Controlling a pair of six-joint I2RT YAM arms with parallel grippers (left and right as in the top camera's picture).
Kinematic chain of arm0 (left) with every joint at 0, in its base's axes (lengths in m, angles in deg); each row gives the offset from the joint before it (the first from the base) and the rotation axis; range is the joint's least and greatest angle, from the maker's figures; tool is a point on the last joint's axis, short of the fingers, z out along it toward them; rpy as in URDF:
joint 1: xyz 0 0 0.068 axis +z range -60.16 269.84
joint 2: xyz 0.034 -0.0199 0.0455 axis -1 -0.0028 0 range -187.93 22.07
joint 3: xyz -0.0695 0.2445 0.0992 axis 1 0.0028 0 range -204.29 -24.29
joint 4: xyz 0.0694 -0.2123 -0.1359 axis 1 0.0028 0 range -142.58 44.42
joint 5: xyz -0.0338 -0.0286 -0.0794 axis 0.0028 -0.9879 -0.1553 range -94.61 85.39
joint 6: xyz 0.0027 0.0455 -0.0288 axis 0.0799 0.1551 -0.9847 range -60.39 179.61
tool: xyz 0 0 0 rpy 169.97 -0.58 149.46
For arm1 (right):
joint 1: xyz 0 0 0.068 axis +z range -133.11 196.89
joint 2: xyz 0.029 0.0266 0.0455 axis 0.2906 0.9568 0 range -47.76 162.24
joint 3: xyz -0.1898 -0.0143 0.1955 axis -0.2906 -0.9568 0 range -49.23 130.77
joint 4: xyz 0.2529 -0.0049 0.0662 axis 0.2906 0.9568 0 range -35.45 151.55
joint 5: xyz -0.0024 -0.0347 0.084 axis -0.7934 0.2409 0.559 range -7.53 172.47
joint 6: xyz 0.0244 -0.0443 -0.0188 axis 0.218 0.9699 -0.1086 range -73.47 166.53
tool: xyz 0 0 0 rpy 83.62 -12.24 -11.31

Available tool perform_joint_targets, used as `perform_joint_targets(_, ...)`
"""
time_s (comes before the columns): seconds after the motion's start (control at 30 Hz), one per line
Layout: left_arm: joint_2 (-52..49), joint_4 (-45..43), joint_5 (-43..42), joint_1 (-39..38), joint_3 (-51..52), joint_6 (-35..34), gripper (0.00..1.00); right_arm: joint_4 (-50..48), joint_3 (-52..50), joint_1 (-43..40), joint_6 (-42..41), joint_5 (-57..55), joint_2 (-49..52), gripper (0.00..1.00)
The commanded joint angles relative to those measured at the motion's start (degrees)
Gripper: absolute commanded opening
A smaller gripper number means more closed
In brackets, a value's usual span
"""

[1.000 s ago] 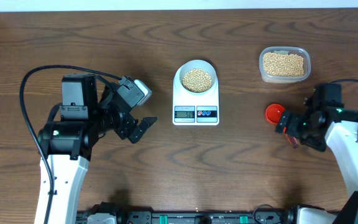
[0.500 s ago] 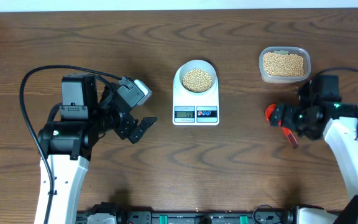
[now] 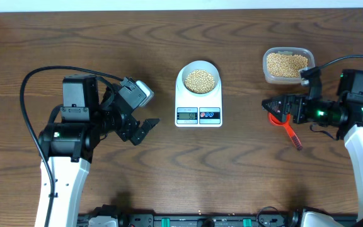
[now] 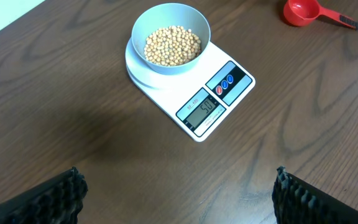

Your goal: Scoop item into bowl and weigh 50g on scale

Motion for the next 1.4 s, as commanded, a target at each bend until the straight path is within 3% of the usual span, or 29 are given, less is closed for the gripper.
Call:
perform_joint_targets(0.0, -0.1, 0.0, -0.1, 0.3, -1.1, 0.8, 0.98, -1.1, 1.1, -1.4, 4.2, 16.1, -0.7, 0.99)
perform_joint_targets(0.27, -0.1, 0.0, -0.1, 0.3, -1.1, 0.7, 0.98, -5.4, 1.1, -2.1, 1.2, 22.5, -0.7, 0.99)
perform_joint_targets(0.97, -0.1, 0.0, -0.1, 0.3, -1.1, 0.7, 0.98, -11.6, 1.1, -2.2, -1.0, 21.8, -0.7, 0.99)
perform_joint_targets(1.37, -0.1, 0.0, -0.1, 0.3, -1.1, 0.7, 0.98, -14.1, 1.1, -2.2, -1.0, 5.2, -0.7, 0.99)
